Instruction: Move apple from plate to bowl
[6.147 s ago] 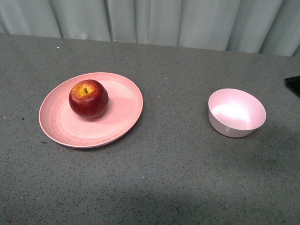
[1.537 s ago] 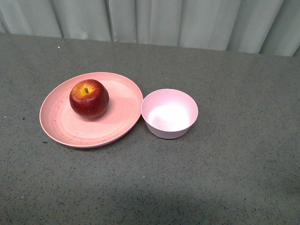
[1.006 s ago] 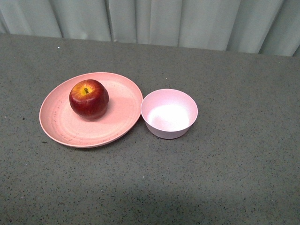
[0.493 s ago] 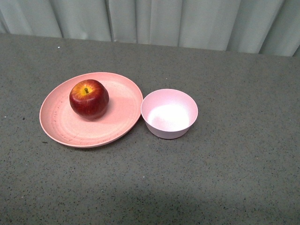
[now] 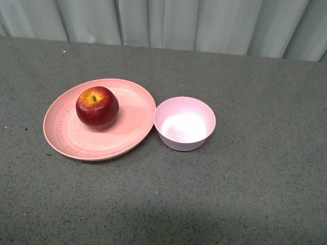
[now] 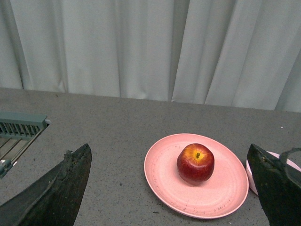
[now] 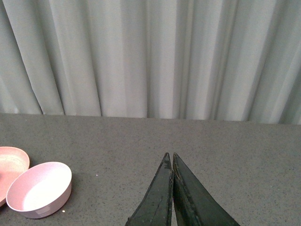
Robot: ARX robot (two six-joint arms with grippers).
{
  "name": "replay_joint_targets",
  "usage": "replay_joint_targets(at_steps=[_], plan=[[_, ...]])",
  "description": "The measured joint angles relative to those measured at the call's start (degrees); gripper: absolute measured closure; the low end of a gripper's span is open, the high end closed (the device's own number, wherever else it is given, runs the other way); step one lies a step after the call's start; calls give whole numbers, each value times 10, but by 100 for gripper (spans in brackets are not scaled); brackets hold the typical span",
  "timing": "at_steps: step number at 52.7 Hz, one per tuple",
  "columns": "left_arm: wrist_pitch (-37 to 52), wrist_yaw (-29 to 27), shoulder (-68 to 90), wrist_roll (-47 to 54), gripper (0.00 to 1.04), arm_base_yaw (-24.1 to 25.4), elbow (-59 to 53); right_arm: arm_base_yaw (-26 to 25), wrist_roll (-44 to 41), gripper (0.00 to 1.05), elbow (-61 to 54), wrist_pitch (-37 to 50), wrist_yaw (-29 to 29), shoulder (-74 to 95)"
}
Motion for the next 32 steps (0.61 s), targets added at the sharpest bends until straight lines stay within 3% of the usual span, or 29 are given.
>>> replay_joint_targets(at_steps=[7, 11, 20, 32], plan=[[0, 0, 0, 0, 7, 0, 0, 0, -1, 103, 0, -2, 0, 0], [0, 0, 0, 0, 7, 0, 0, 0, -1, 93, 0, -2, 0, 0], [0, 0, 0, 0, 7, 0, 0, 0, -1, 61, 0, -2, 0, -1], [0, 0, 0, 0, 7, 0, 0, 0, -1, 10, 0, -2, 0, -1]])
